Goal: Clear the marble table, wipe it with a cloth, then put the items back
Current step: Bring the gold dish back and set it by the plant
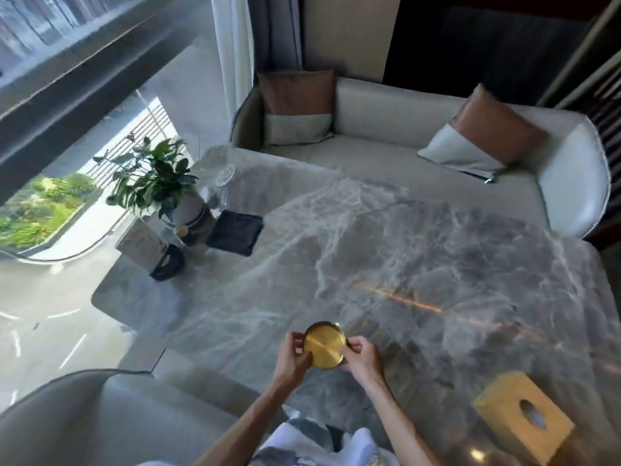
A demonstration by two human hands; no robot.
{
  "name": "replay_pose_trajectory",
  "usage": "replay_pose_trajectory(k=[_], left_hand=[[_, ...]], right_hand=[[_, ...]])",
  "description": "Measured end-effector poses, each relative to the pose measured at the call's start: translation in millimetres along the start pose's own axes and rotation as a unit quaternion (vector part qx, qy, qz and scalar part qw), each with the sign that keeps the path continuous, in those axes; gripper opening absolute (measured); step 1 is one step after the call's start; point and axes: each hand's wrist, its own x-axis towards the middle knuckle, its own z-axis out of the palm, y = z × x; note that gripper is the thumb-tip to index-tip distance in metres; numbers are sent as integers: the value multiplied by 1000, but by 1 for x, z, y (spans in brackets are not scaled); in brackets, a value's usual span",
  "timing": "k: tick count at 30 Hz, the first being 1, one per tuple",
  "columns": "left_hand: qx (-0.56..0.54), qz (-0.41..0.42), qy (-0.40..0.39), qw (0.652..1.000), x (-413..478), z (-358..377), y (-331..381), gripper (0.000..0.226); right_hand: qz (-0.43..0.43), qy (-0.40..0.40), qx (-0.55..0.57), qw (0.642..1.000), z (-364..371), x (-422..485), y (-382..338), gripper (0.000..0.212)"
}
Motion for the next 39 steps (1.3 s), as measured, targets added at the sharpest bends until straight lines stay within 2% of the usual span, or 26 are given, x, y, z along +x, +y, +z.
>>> replay_pose_trajectory(k=[4, 7, 11, 15, 22, 27, 30, 32, 35, 37, 39], left_hand=[[-12, -3, -3, 1000, -4, -24, 7, 43], [-38, 7, 34, 999, -4, -40, 8, 49], [-65, -30, 57, 996, -4, -66, 7, 49], [-87, -31, 53, 994, 22, -98, 10, 52], [-115, -58, 73, 989, 107, -192, 7, 52], [-106, -80, 53, 990, 171, -272, 15, 40], [-86, -81, 43, 992, 204, -305, 13, 43], [-81, -76, 16, 994, 221, -321, 13, 46], [-56, -54, -9, 997, 241, -336, 12, 38], [-67, -47, -11, 997, 245, -341, 19, 42], [-90, -53, -3, 995, 248, -342, 25, 46]], right_hand=[[-3, -14, 10, 1000, 13, -33, -47, 12], [0, -75, -12, 997, 28, -32, -78, 19], [-11, -108, -71, 992, 67, 4, -62, 19], [0, -111, -101, 989, 102, 29, -71, 24], [21, -114, -89, 989, 205, 3, -180, 17], [47, -137, -99, 984, 294, 59, -196, 24], [80, -116, -64, 988, 328, 44, -255, 18], [104, -97, -55, 988, 342, 49, -272, 34], [110, -107, -57, 986, 353, 54, -283, 25], [108, -123, -55, 985, 357, 59, -283, 19], [111, -123, -39, 985, 362, 63, -281, 28]])
